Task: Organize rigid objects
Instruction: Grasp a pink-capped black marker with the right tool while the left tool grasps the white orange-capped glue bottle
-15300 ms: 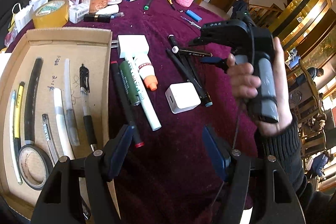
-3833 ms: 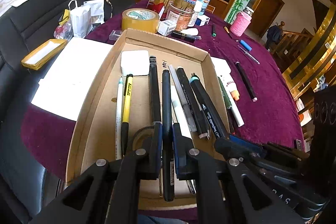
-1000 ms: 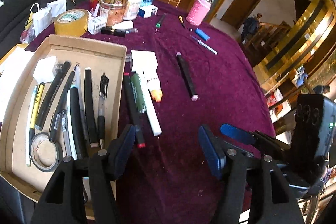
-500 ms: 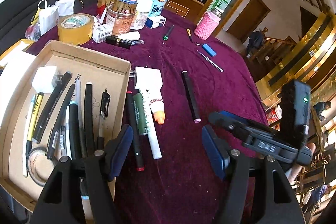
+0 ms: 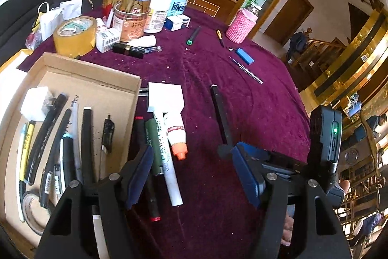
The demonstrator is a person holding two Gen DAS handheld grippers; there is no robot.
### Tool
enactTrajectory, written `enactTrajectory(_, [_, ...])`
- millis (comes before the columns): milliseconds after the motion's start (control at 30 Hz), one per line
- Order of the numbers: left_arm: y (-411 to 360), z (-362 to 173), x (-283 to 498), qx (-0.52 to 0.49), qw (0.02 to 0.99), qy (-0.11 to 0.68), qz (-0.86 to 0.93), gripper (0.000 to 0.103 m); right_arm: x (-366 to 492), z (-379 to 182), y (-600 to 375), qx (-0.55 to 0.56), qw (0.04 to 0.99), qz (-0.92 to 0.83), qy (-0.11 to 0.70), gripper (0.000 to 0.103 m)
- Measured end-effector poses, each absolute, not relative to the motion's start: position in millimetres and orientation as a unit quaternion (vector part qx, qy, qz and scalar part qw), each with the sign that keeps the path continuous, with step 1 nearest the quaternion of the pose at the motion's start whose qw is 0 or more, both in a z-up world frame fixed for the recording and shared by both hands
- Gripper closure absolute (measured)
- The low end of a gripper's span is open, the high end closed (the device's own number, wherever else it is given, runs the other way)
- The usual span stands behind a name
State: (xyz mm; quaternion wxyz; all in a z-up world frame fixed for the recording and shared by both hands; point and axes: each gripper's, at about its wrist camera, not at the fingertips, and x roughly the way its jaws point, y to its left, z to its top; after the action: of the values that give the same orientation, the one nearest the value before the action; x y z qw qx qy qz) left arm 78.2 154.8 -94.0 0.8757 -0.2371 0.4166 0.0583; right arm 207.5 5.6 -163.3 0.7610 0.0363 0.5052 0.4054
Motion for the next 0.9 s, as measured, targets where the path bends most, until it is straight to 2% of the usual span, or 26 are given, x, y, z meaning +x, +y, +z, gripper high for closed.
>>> enactTrajectory(767, [180,-96,61,-0.253,0.871,0.415,0.072,0.036,209,-167,0,0.048,0.773,0.379,0.506,0.041])
enactTrajectory(900, [177,-98,64,-0.244,0.869,0.426,0.069,0.036,221,-159,-4,0.067,0.771,0.349,0.529,0.041])
